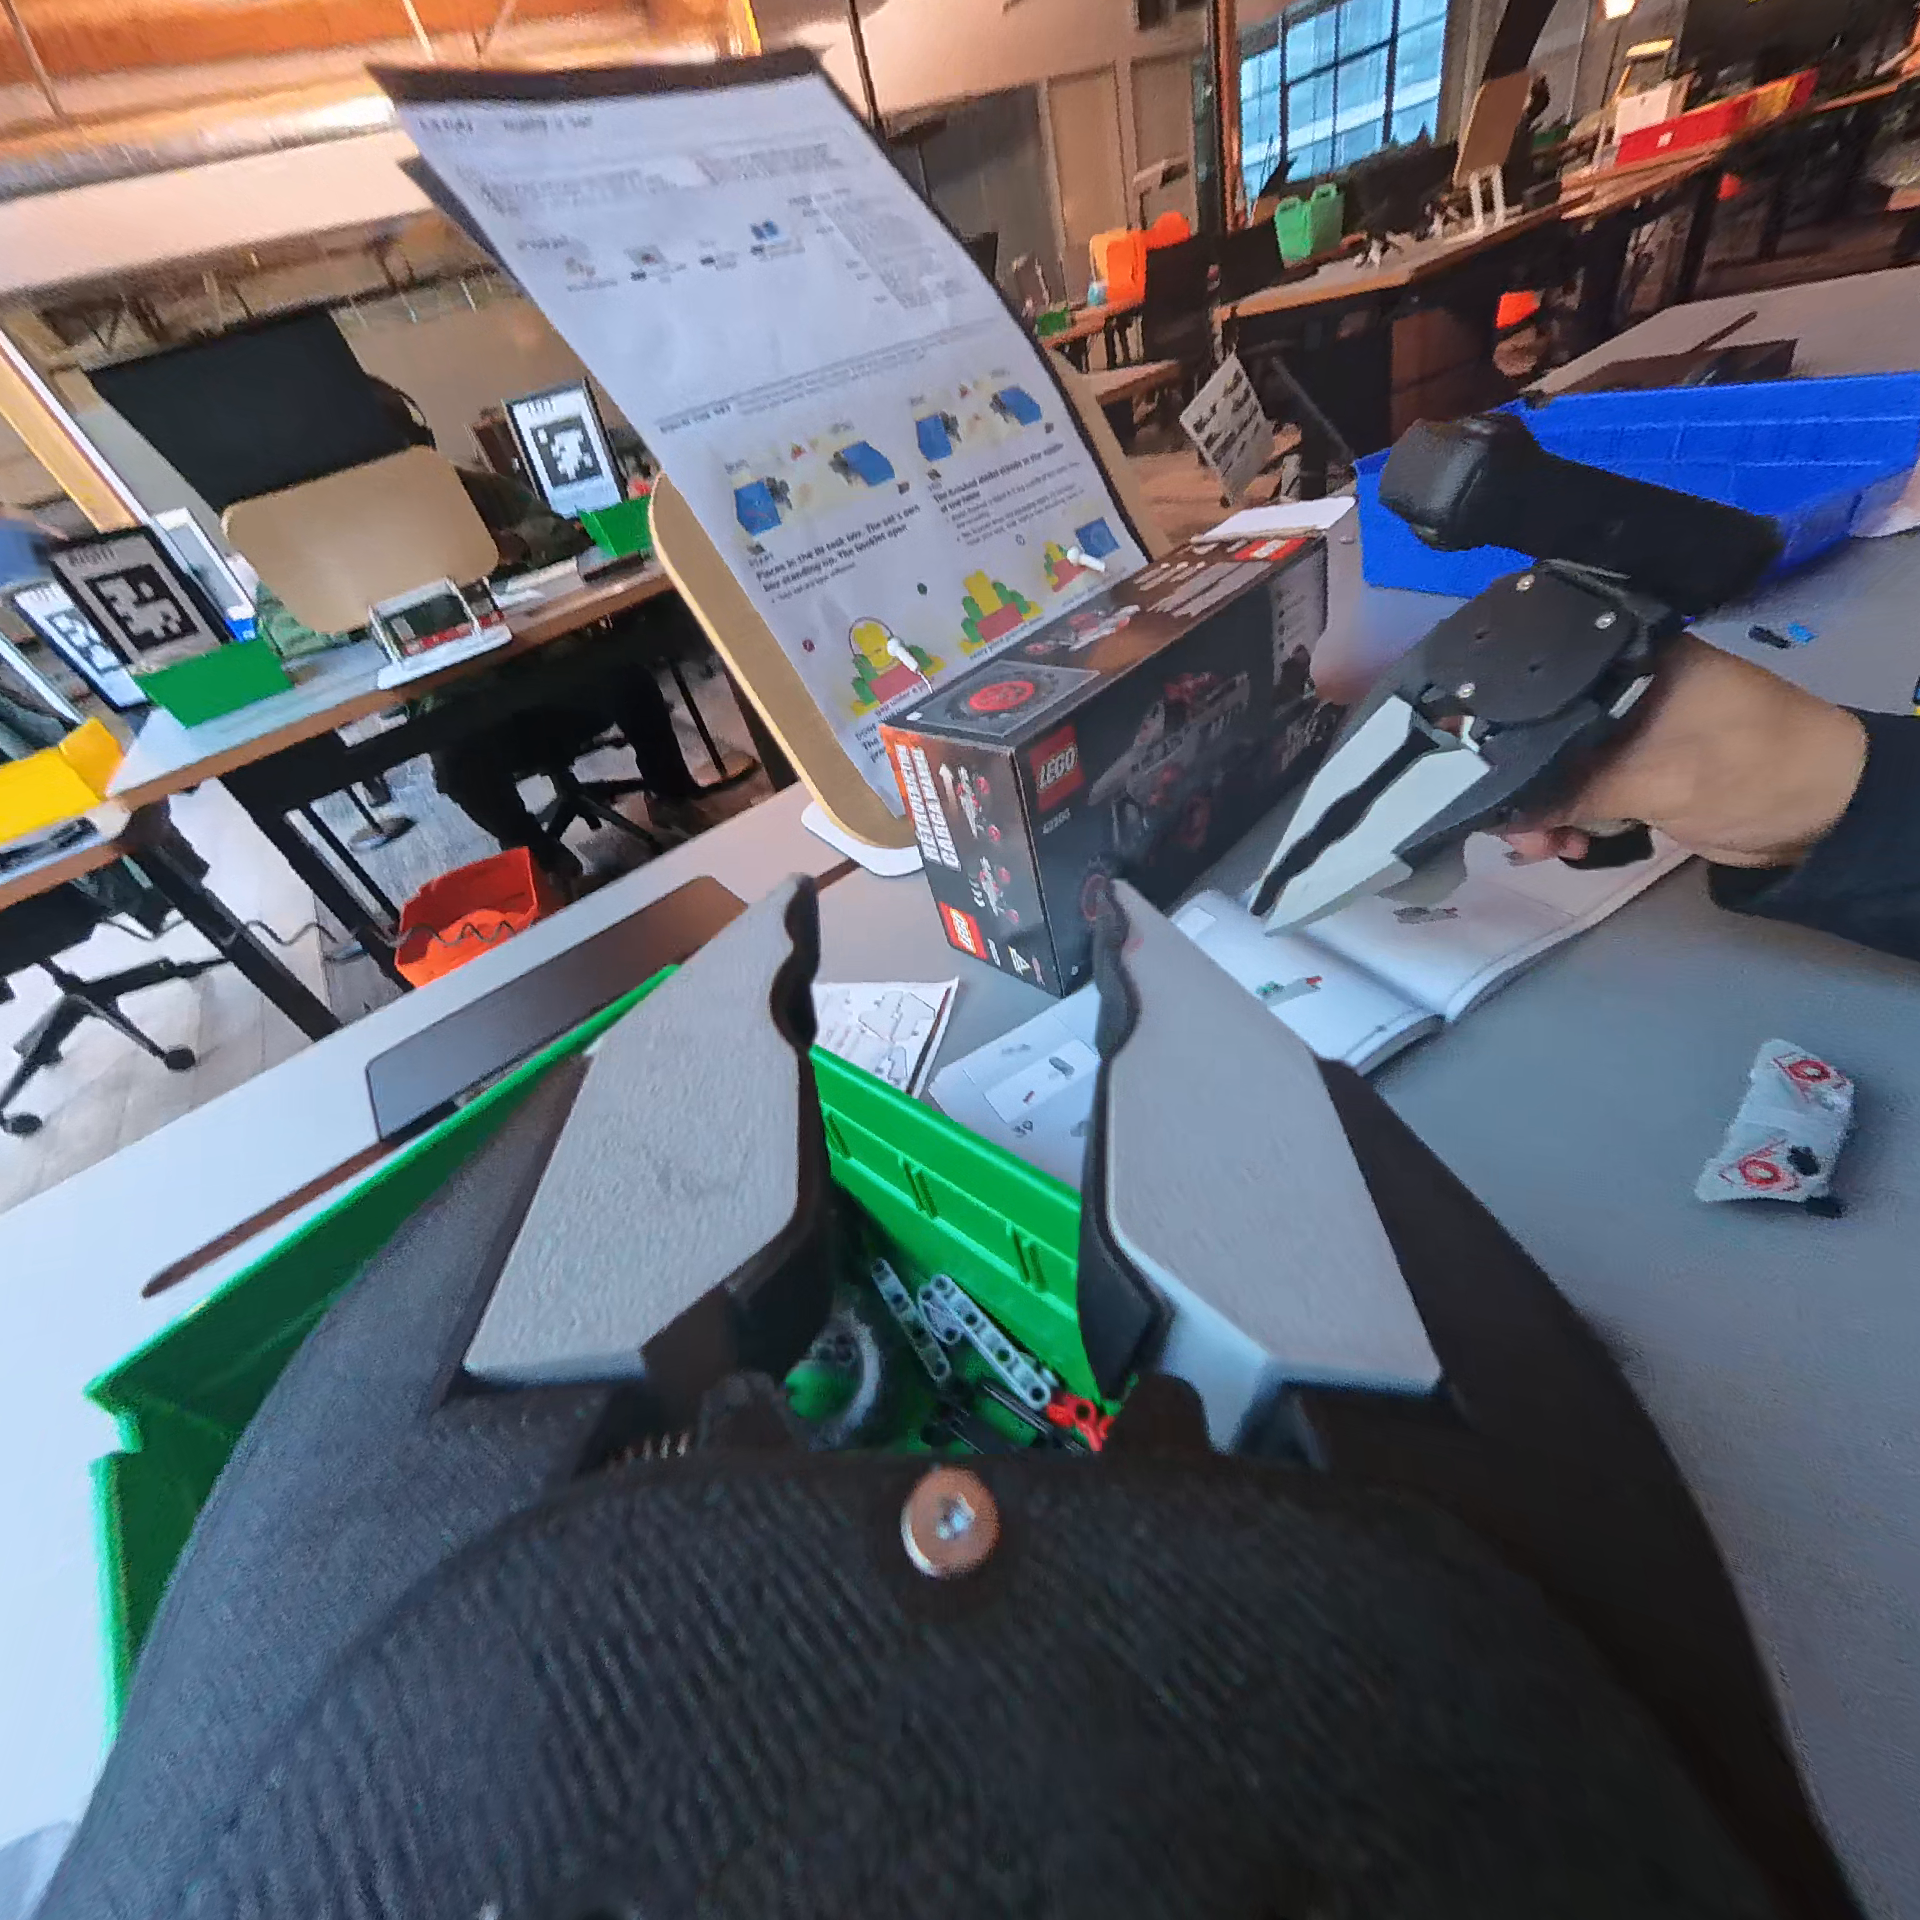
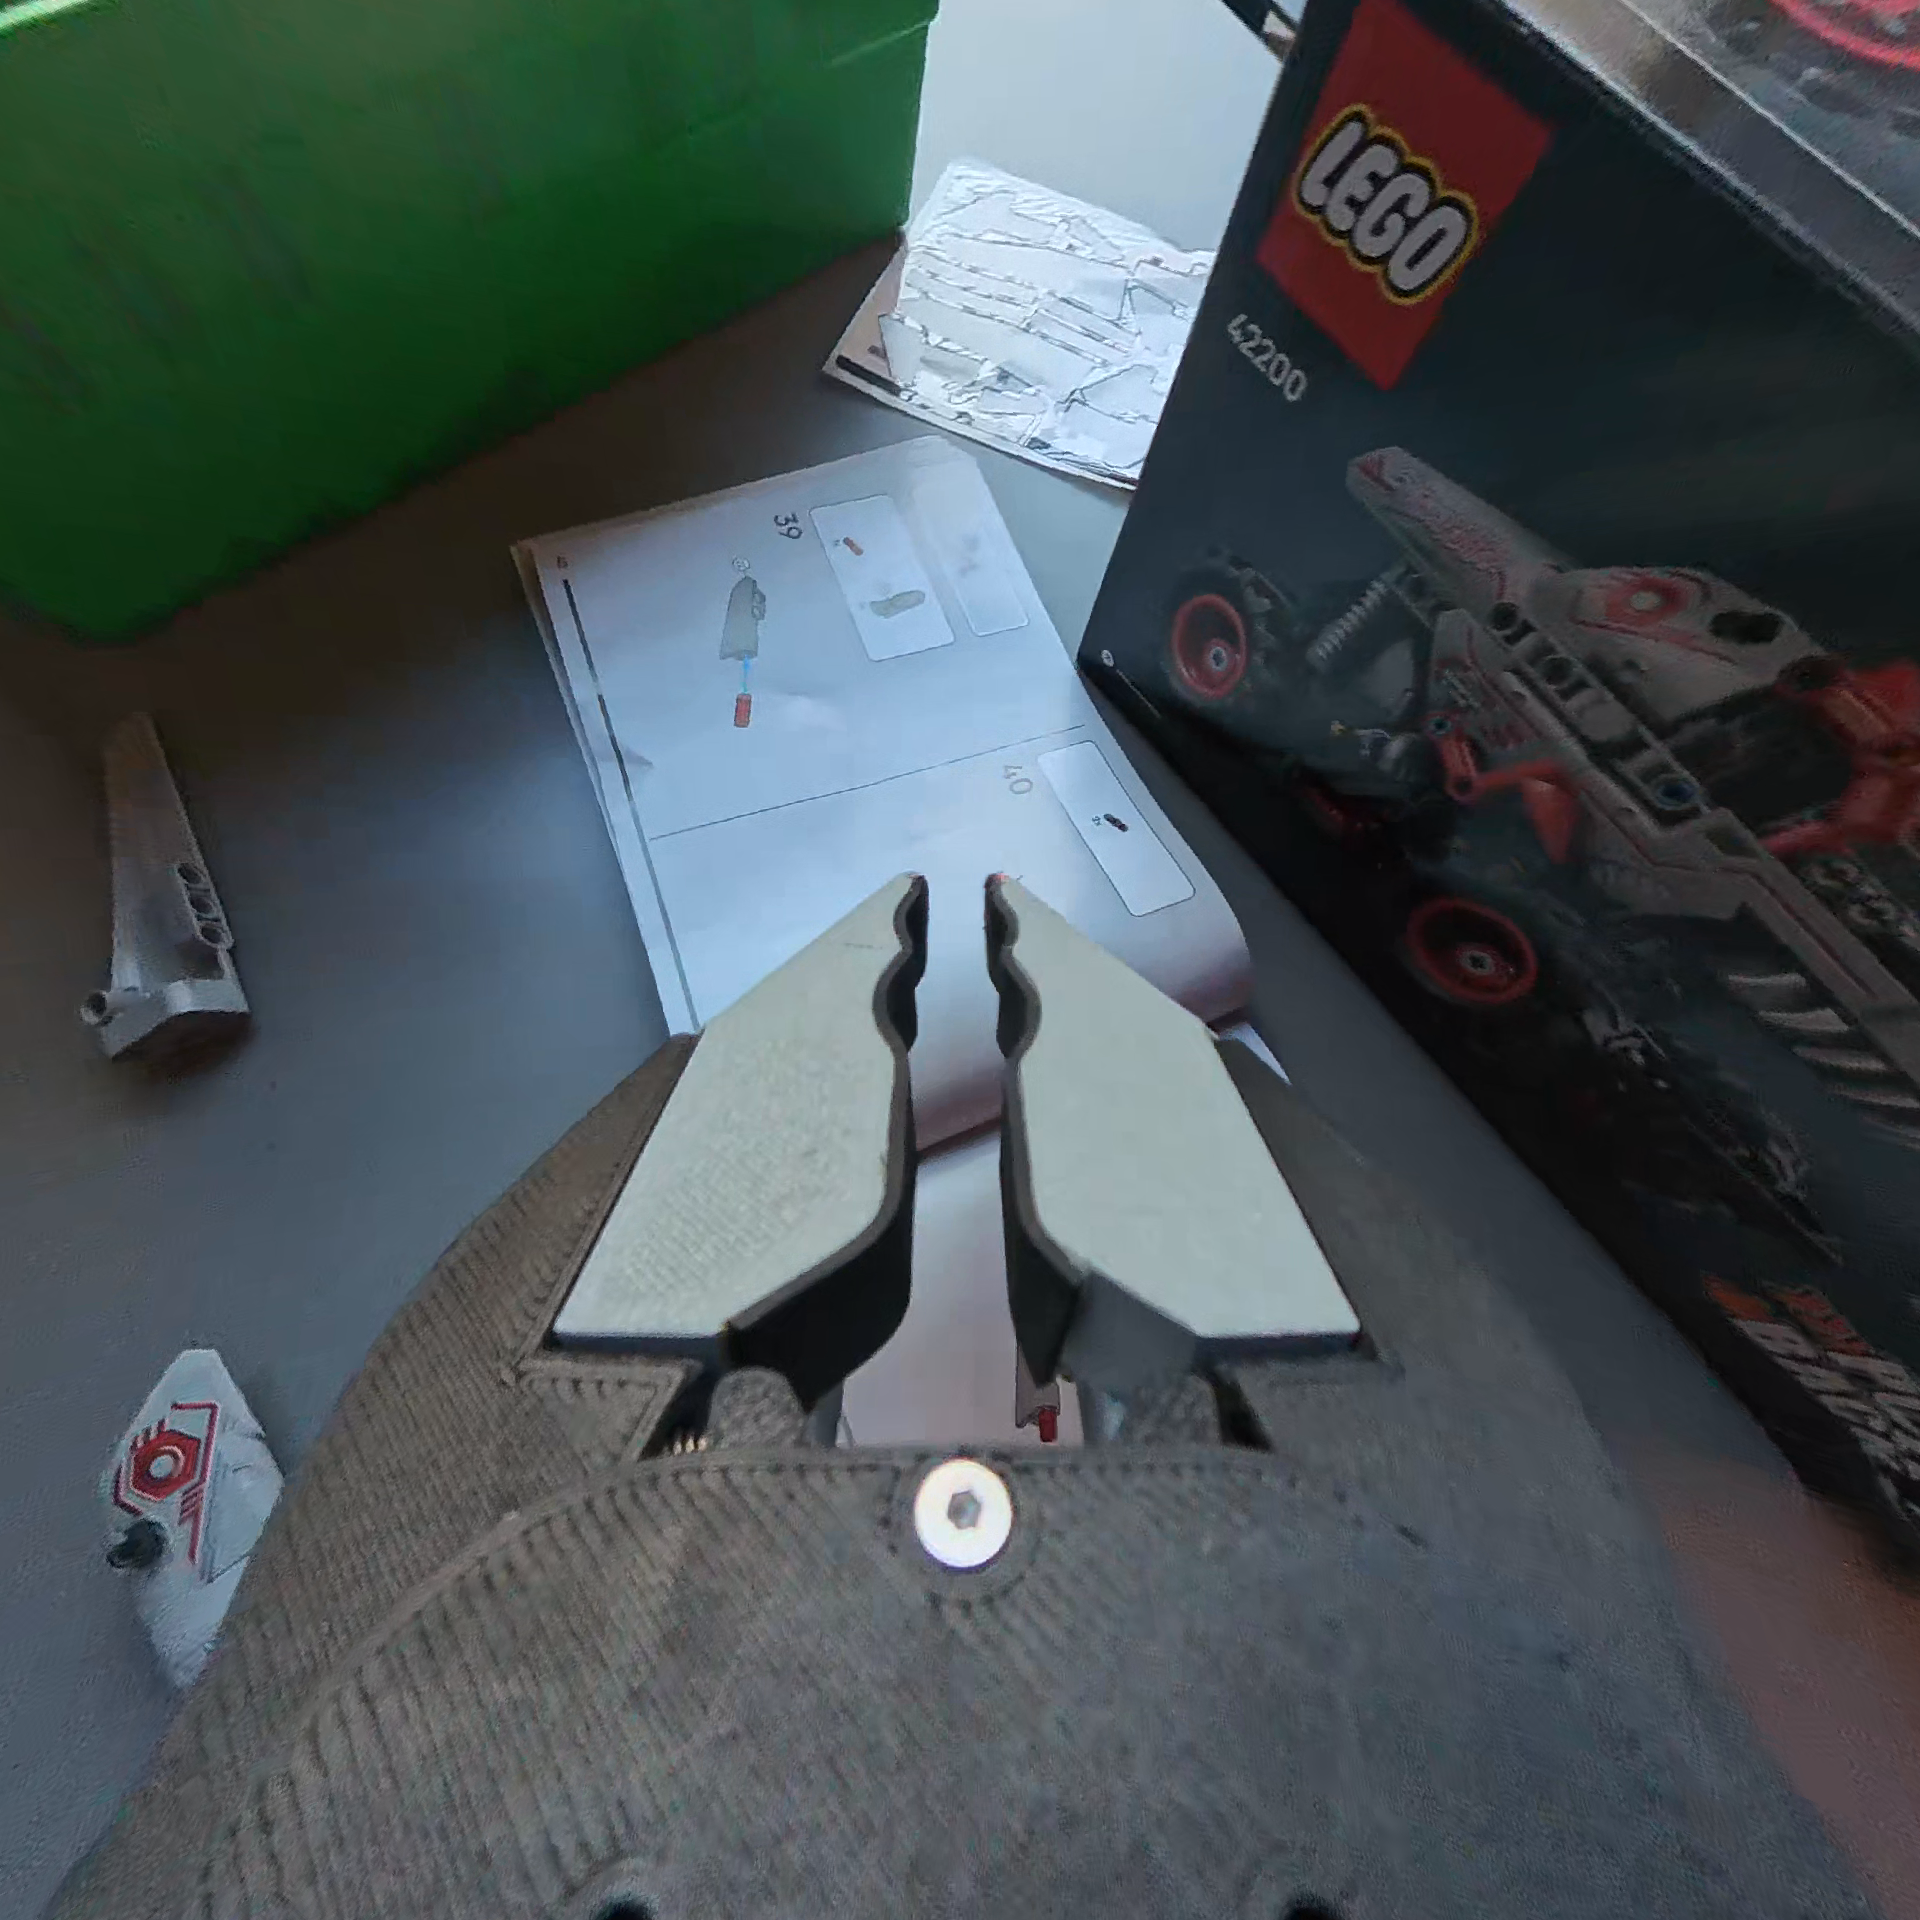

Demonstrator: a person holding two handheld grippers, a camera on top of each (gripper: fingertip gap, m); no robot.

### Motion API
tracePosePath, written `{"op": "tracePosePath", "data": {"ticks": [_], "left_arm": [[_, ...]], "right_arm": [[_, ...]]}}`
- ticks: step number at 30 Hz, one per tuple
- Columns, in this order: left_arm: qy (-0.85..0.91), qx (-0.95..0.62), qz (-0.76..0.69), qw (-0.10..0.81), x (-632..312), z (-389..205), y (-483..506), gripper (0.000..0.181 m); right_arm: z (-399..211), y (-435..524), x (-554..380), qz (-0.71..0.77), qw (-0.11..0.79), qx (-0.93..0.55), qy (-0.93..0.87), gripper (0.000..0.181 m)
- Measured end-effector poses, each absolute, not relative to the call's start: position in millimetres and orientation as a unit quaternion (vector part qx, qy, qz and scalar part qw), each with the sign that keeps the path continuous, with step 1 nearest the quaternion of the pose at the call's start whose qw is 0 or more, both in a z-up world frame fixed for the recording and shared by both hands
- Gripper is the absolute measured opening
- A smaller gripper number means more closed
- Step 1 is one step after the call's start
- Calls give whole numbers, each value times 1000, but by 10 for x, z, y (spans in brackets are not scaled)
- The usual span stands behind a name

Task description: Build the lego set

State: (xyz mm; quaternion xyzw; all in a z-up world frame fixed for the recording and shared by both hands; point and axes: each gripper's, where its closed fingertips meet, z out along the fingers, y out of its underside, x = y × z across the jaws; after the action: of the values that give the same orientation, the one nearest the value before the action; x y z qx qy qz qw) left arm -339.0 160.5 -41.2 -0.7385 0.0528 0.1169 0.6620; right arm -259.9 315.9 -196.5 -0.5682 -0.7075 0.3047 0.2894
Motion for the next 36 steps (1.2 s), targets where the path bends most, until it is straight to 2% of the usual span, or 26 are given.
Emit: {"op": "tracePosePath", "data": {"ticks": [3,5,9,14,18,23,32,36], "left_arm": [[60,-712,129,687,-3444,-385,1568,43],[59,-693,107,710,-3442,-379,1533,25],[32,-695,10,719,-3396,-453,1504,23],[19,-695,6,719,-3442,-471,1516,21],[-3,-679,-7,734,-3498,-441,1525,3],[-33,-667,-29,744,-3648,-433,1506,0],[-39,-648,-51,759,-3726,-390,1476,1],[-34,-656,-48,752,-3707,-424,1497,1]], "right_arm": [[-1962,3181,-2606,311,288,-577,-698,13],[-1971,3201,-2603,311,288,-578,-697,15],[-2020,3222,-2586,305,284,-575,-704,21],[-2000,3251,-2600,305,294,-575,-700,23],[-1901,3275,-2607,319,314,-576,-684,24],[-1692,3264,-2582,337,340,-568,-669,27],[-1303,3221,-2564,386,384,-549,-633,49],[-1308,3063,-2662,430,367,-538,-626,57]]}}
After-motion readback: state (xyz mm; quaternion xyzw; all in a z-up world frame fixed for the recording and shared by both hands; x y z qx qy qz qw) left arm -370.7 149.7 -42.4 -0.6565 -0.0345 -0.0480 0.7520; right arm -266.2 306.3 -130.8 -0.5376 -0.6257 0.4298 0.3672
